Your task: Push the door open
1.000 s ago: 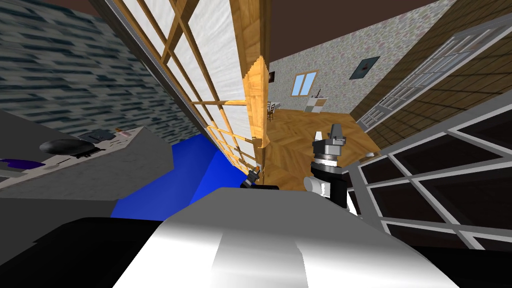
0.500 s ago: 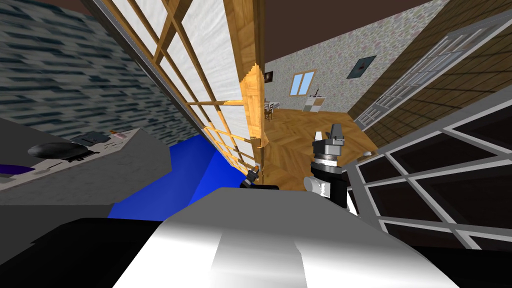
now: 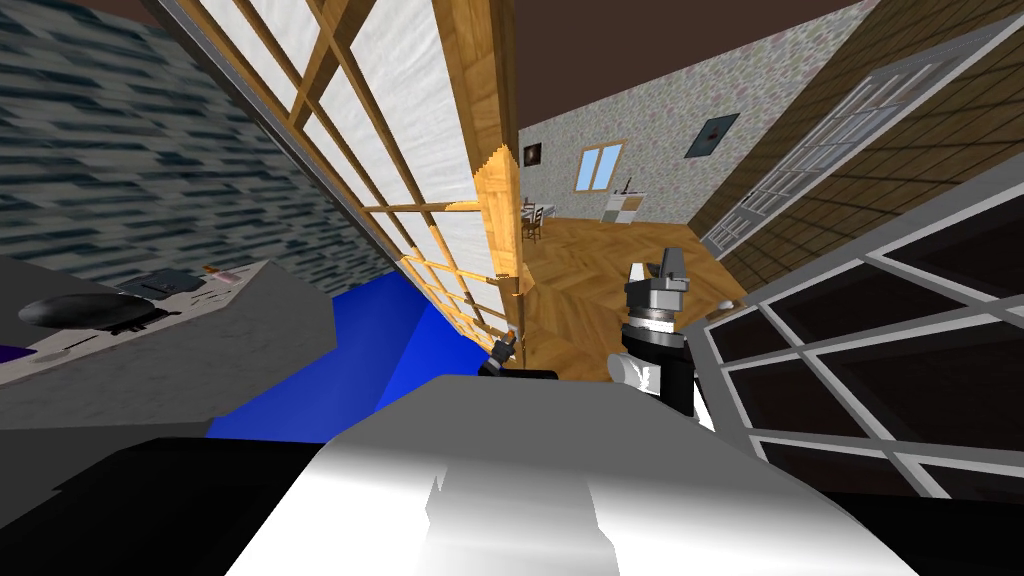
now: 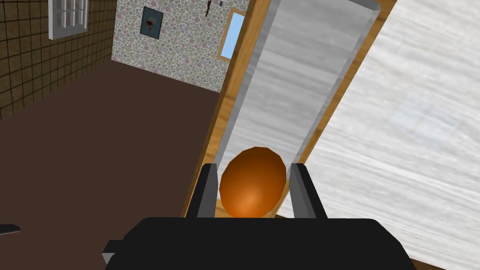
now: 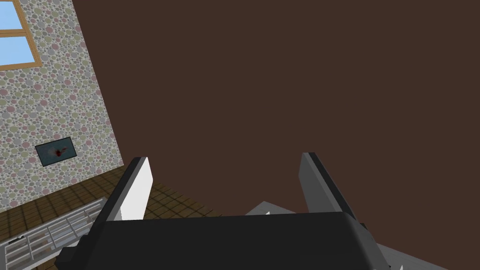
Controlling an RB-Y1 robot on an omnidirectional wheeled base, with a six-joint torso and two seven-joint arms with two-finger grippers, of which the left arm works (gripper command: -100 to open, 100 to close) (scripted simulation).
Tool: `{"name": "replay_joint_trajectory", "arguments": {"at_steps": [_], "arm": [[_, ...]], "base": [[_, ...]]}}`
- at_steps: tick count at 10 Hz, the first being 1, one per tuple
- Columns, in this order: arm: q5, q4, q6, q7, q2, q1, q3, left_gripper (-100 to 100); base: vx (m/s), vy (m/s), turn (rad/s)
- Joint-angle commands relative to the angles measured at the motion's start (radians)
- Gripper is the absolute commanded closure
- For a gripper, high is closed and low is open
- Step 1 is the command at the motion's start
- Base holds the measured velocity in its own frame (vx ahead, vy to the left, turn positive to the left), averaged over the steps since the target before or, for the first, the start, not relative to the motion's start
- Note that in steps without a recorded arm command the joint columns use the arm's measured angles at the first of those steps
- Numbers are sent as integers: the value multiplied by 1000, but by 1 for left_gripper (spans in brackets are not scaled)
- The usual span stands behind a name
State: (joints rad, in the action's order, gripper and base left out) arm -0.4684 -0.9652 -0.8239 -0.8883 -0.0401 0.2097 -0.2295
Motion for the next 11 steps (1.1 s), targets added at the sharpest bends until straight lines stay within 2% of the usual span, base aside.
{"name": "replay_joint_trajectory", "arguments": {"at_steps": [1,2,4,5,7,8,10,11], "arm": [[19,-14,-2,36,-6,-11,15,100],[19,-14,-2,36,-6,-11,15,100],[54,-3,-5,101,-13,-21,16,100],[54,-3,-5,108,-13,-21,16,100],[92,9,-8,175,-18,-33,18,100],[92,9,-8,185,-18,-33,18,100],[133,22,-11,254,-24,-45,20,100],[133,22,-11,264,-24,-45,20,100]], "base": [[26,-32,-8],[9,-14,1],[25,-17,-44],[20,-16,-14],[21,-30,-45],[26,-33,-3],[34,-26,-51],[18,-13,-14]]}}
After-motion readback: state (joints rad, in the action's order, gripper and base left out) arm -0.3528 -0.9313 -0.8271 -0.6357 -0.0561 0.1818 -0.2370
